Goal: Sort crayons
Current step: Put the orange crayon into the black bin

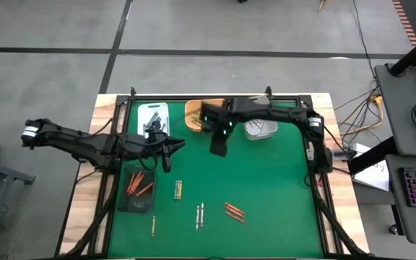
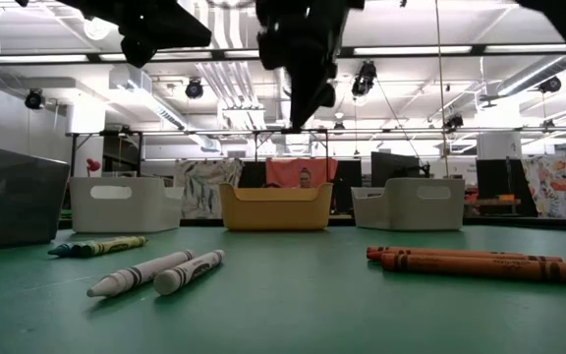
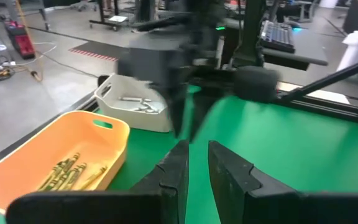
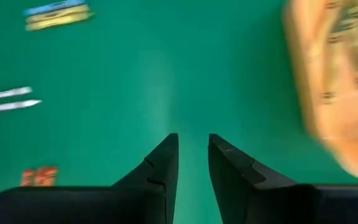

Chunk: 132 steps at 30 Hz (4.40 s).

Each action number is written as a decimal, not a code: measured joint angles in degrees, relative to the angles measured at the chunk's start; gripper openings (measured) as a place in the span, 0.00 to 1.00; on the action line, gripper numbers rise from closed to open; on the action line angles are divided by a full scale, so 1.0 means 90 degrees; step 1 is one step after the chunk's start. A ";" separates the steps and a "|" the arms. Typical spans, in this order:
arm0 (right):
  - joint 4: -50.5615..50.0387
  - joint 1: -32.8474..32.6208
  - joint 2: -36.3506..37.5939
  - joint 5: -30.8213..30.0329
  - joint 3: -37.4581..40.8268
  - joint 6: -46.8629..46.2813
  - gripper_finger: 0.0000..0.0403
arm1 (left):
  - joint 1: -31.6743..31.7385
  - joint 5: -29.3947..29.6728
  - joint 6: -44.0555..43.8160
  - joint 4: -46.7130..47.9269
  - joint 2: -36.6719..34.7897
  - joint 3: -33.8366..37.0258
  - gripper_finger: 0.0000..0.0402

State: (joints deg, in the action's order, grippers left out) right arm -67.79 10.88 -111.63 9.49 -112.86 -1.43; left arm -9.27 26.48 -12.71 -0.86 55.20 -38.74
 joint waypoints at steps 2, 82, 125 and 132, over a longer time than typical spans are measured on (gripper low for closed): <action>0.0034 -0.0341 0.0132 -0.0012 0.0183 -0.0296 0.18 | -0.0090 0.0002 -0.0007 -0.0007 0.0000 0.0000 0.11; 0.3443 -0.4221 0.0378 -0.1904 0.4143 -0.6044 0.28 | -0.1045 0.0000 0.0170 -0.0420 0.0005 0.0000 0.11; 0.3676 -0.3901 0.1015 -0.3010 0.4925 -0.3838 0.03 | -0.1162 -0.0003 0.0191 -0.1236 0.0007 0.0393 0.11; 0.4546 -0.3797 0.2271 -0.3979 0.5669 -0.3192 0.02 | -0.1162 -0.0005 0.0258 -0.1492 0.0062 0.0393 0.11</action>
State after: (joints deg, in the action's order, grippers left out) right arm -26.87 -23.29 -91.19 -26.33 -61.84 -30.16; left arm -19.73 26.44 -10.39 -14.29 55.76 -35.20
